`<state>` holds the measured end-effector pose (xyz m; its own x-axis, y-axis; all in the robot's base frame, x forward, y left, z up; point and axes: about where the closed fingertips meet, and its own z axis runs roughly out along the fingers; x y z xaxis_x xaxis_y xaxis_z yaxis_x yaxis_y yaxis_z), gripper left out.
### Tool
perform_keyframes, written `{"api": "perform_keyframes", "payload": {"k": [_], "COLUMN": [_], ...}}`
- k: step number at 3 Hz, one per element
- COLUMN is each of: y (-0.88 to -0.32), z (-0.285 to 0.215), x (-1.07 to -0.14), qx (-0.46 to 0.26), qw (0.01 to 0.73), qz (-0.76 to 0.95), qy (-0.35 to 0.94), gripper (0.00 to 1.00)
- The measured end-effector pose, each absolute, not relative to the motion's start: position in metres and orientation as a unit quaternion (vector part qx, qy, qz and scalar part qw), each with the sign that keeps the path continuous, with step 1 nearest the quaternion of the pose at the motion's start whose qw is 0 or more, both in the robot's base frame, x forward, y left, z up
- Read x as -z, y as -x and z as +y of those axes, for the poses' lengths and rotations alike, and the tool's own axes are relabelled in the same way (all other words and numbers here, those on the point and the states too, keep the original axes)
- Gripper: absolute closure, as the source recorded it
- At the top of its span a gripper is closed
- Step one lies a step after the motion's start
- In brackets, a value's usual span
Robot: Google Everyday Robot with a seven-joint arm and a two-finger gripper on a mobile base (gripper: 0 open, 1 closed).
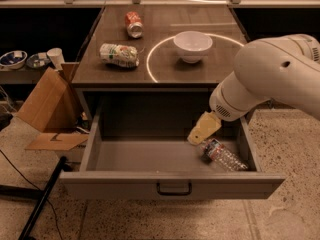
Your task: Pick water bottle from top drawer and place on counter
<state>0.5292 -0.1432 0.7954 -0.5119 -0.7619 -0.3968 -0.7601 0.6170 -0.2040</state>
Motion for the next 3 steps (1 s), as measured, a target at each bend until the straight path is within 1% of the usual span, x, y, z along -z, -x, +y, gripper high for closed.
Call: {"api": "perform_keyframes", "payload": {"k": [1,3], "y": [-0.541,-0.559], "z": [-0.149,-0.152], "x": [-0.757,-0.702], "qx": [-0.022,-0.048], "qw": [0.226,0.202], "qz": [0.896,0.933], "qy": [0.382,0.295], "gripper": [0.0,0.0]}}
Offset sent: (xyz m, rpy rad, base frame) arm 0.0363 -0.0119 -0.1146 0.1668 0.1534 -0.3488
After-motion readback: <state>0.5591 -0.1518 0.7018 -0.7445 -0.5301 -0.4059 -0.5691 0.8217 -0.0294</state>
